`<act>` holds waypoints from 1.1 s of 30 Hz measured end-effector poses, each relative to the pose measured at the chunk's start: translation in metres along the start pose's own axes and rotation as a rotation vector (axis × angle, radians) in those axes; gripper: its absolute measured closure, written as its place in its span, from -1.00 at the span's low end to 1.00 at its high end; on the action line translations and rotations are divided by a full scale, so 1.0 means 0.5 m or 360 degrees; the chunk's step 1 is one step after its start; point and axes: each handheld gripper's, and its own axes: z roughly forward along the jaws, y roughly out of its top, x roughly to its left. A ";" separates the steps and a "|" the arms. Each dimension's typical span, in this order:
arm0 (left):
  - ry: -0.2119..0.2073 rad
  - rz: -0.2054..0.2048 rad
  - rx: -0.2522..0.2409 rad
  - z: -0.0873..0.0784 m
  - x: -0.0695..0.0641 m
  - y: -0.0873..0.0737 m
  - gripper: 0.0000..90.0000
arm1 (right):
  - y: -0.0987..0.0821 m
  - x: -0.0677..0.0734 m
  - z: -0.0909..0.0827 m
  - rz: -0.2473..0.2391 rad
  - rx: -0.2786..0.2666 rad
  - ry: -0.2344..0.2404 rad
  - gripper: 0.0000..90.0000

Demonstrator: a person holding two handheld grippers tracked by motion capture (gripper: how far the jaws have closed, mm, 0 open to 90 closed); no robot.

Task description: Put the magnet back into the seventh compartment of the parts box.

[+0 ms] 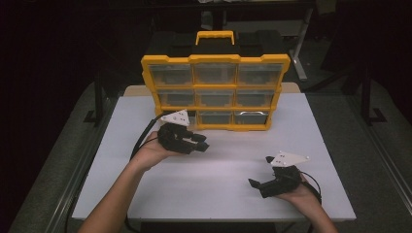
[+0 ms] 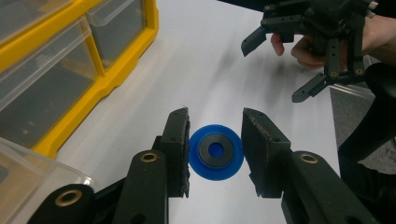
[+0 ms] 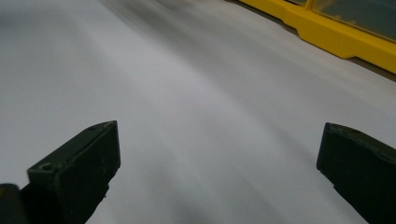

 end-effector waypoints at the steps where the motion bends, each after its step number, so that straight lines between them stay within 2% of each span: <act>1: 0.0009 0.0010 -0.0006 -0.001 0.002 0.001 0.40 | 0.000 0.000 0.000 0.0006 -0.0001 0.0001 -1.00; 16: 0.0087 -0.0047 -0.0058 -0.030 0.027 -0.003 0.40 | -0.001 0.002 0.004 0.0002 0.0015 0.0002 -1.00; 21: 0.0138 -0.0038 -0.0036 -0.037 0.036 -0.007 0.40 | -0.001 0.002 0.004 0.0006 0.0017 0.0002 -1.00; 33: 0.0239 -0.0090 -0.0028 -0.056 0.058 -0.021 0.40 | -0.002 0.002 0.004 0.0005 0.0021 -0.0001 -1.00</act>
